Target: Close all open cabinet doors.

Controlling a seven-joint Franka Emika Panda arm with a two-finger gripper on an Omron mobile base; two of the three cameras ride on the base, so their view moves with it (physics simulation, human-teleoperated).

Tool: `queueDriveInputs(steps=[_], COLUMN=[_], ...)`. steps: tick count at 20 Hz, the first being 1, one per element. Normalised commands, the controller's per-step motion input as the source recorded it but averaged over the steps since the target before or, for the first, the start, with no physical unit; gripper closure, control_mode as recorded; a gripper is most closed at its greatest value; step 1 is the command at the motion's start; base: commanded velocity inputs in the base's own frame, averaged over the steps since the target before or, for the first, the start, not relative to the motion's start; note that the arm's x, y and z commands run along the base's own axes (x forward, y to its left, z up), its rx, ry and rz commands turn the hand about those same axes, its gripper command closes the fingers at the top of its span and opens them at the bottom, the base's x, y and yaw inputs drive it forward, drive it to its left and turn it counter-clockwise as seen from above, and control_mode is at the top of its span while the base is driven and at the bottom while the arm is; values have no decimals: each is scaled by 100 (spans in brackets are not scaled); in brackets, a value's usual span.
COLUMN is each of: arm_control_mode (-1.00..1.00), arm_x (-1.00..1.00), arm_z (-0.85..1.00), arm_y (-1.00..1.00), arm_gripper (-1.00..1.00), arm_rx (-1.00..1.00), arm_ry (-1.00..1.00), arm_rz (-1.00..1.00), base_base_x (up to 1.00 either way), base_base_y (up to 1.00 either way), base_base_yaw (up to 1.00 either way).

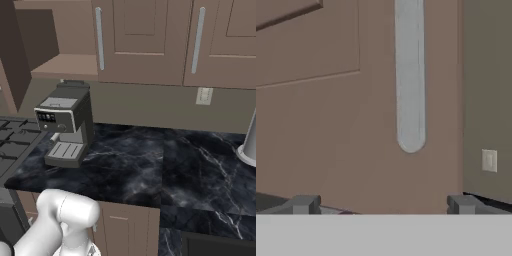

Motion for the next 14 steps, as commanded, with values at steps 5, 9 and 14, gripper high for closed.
queueDriveInputs(steps=[5,9,14], arm_control_mode=[-100,-100,-100], arm_x=[1,2,1], arm_z=[12,8,0], arm_y=[-20,-23,-24], arm_gripper=[-100,-100,-100], arm_rx=[0,0,0], arm_ry=[0,0,0], arm_rz=[-8,-4,-2], base_base_x=[0,0,0], base_base_y=[0,0,0], base_base_yaw=[0,0,0])
